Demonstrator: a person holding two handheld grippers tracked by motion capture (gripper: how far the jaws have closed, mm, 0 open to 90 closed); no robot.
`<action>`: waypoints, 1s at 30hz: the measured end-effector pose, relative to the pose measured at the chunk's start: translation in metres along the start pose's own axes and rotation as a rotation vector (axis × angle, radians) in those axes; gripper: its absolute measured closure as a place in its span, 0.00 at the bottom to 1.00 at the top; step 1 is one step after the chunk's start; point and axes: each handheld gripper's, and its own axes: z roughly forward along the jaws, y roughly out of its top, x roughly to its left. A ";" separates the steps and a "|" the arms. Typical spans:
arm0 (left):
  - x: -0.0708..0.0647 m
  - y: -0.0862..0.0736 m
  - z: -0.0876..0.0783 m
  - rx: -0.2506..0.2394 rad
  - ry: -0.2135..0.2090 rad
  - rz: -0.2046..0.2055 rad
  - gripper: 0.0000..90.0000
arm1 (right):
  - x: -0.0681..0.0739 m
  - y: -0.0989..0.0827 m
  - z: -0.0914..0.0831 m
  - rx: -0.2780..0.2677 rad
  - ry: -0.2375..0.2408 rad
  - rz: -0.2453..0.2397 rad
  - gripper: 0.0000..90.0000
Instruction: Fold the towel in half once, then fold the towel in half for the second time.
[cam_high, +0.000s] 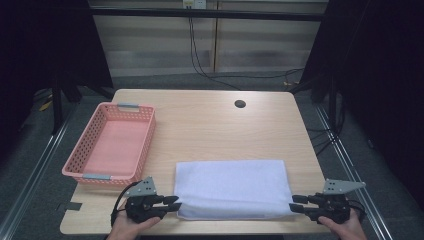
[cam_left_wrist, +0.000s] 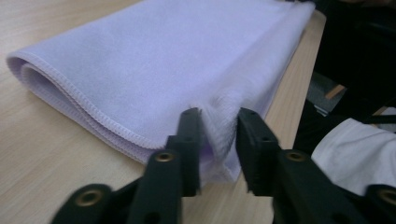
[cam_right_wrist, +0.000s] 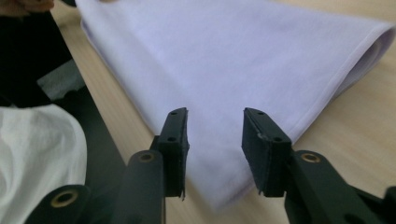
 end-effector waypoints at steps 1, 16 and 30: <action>0.001 0.000 -0.004 -0.020 0.005 -0.008 0.73 | 0.001 0.003 -0.002 -0.018 -0.007 -0.003 0.68; 0.039 0.026 0.048 0.087 0.082 -0.041 0.64 | 0.021 0.032 0.065 0.075 -0.003 -0.019 0.49; 0.044 0.021 0.064 0.120 0.089 -0.033 0.62 | 0.038 0.044 0.115 0.169 -0.026 -0.075 0.46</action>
